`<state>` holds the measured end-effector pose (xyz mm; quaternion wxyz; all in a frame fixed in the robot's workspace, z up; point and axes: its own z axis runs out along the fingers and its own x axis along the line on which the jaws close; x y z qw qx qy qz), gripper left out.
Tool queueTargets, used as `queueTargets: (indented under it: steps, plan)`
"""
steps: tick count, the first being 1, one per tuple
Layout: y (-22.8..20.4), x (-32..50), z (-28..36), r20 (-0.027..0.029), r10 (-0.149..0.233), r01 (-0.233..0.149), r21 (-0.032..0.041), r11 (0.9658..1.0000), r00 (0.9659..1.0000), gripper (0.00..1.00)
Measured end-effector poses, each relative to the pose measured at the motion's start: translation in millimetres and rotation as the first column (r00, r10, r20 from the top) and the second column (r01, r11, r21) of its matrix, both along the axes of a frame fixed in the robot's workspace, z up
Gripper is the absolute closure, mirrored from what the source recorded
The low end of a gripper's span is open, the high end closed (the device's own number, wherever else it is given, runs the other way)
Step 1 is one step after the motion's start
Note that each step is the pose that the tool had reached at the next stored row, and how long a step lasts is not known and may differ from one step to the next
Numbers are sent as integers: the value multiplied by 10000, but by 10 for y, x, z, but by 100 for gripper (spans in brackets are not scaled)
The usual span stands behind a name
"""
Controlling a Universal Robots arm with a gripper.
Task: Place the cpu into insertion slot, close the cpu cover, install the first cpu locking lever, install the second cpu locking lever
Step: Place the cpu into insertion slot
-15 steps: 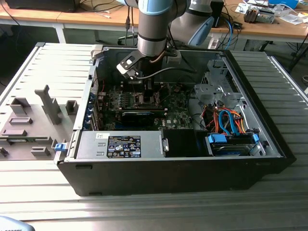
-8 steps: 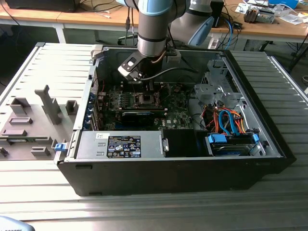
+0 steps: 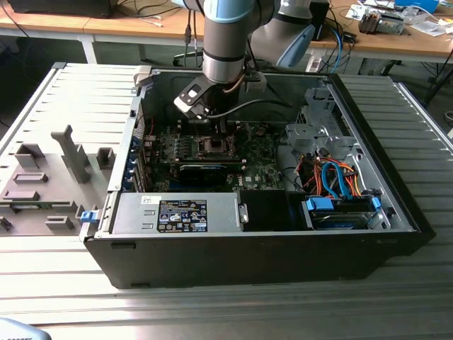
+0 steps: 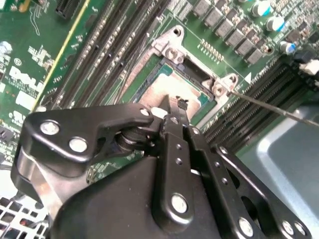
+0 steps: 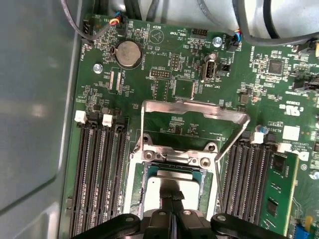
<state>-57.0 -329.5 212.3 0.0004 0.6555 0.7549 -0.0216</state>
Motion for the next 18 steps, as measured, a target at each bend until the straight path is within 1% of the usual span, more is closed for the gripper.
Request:
queueTargets:
  steps: [2,6,7,10,15,16,18]
  plan:
    - [0,1,58,-2,0,0,-2,10000,10000,89]
    - [0,1,194,-2,-1,1,-3,10000,10000,89]
    - [-1,1,249,-2,-1,1,-3,10000,10000,89]
    - [-1,1,354,-2,0,0,-3,10000,10000,89]
    - [-1,1,498,-3,0,0,-4,10000,10000,89]
    - [-1,1,537,-3,0,0,-3,10000,10000,89]
    - [-1,2,569,-2,0,0,-3,10000,10000,89]
